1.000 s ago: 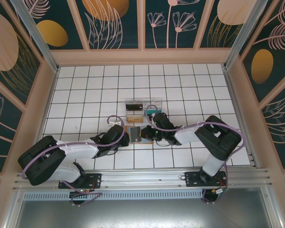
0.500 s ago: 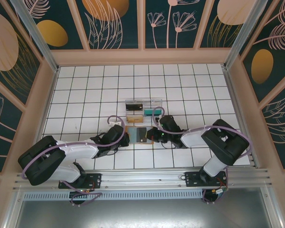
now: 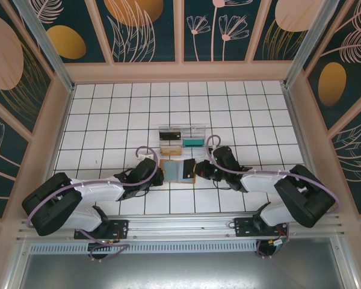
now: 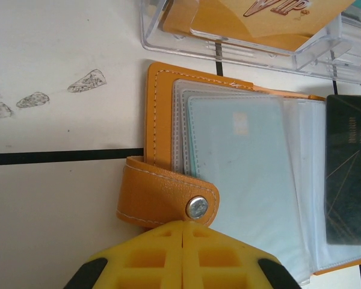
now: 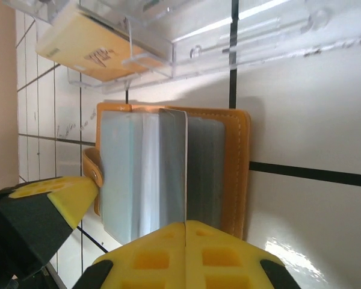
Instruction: Take the credit cards out of the card holder
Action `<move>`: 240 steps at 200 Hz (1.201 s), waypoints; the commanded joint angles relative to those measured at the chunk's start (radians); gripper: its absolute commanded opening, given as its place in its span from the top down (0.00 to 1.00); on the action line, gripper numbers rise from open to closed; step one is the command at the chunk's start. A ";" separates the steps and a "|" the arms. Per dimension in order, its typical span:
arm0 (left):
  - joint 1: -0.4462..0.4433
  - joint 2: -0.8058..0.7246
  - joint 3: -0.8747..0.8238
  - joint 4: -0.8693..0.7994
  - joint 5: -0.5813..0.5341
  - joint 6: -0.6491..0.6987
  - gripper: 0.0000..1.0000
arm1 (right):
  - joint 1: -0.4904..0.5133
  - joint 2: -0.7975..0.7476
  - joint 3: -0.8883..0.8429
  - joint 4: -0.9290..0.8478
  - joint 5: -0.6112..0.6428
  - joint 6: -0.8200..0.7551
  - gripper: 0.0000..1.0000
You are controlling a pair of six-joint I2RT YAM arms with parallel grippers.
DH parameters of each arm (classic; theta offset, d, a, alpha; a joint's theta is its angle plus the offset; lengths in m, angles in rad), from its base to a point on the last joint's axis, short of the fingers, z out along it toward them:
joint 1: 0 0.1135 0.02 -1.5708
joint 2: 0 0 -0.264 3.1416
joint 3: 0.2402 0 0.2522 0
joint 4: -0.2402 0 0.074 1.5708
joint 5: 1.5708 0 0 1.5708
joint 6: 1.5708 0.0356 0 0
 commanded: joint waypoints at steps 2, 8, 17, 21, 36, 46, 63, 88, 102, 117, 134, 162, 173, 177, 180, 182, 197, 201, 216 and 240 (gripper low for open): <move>0.000 -0.025 0.011 -0.027 0.002 0.017 0.91 | -0.024 -0.082 -0.014 -0.102 0.031 -0.056 1.00; 0.001 -0.029 0.013 -0.028 0.002 0.017 0.90 | -0.027 -0.106 -0.011 -0.125 0.040 -0.069 1.00; 0.001 -0.041 0.015 -0.032 0.000 0.020 0.88 | -0.028 -0.149 0.001 -0.166 0.056 -0.093 1.00; 0.000 -0.046 0.016 -0.033 0.000 0.020 0.87 | -0.028 -0.166 0.006 -0.184 0.062 -0.108 1.00; 0.001 -0.071 0.019 -0.039 -0.003 0.022 0.77 | -0.027 -0.225 0.043 -0.255 0.092 -0.162 1.00; 0.000 -0.096 0.018 -0.040 -0.011 0.021 0.65 | -0.026 -0.254 0.073 -0.296 0.106 -0.210 1.00; 0.001 -0.149 0.015 -0.050 -0.030 0.017 0.49 | -0.024 -0.268 0.154 -0.380 0.134 -0.296 1.00; 0.000 -0.252 -0.005 -0.072 -0.059 0.005 0.14 | -0.011 -0.236 0.301 -0.476 0.135 -0.452 1.00; 0.001 -0.322 -0.024 -0.098 -0.088 -0.003 0.02 | 0.011 -0.198 0.376 -0.503 0.135 -0.568 1.00; 0.001 -0.398 -0.048 -0.130 -0.119 -0.004 0.02 | 0.056 -0.148 0.457 -0.535 0.175 -0.723 1.00; 0.002 -0.485 -0.075 -0.178 -0.144 -0.010 0.02 | 0.114 -0.087 0.549 -0.577 0.249 -0.876 1.00; 0.001 -0.635 -0.123 -0.251 -0.181 -0.032 0.01 | 0.175 0.039 0.720 -0.684 0.351 -1.068 1.00; 0.001 -0.695 -0.141 -0.276 -0.196 -0.042 0.01 | 0.185 0.101 0.798 -0.753 0.390 -1.119 1.00; 0.002 -0.716 -0.148 -0.282 -0.202 -0.045 0.01 | 0.190 0.122 0.826 -0.774 0.401 -1.140 1.00; 0.001 -0.733 -0.153 -0.288 -0.209 -0.049 0.01 | 0.194 0.136 0.843 -0.788 0.408 -1.158 1.00; 0.001 -0.743 -0.157 -0.291 -0.214 -0.050 0.01 | 0.198 0.144 0.851 -0.795 0.414 -1.172 1.00; 0.001 -0.822 -0.183 -0.319 -0.252 -0.070 0.01 | 0.242 0.187 0.883 -0.812 0.490 -1.290 1.00; 0.000 -0.841 -0.190 -0.325 -0.261 -0.074 0.01 | 0.255 0.192 0.881 -0.808 0.510 -1.325 1.00; 0.002 -0.912 -0.213 -0.339 -0.276 -0.078 0.01 | 0.296 0.204 0.858 -0.772 0.588 -1.477 1.00; 0.000 -0.986 -0.228 -0.374 -0.300 -0.076 0.01 | 0.329 0.226 0.843 -0.710 0.677 -1.660 1.00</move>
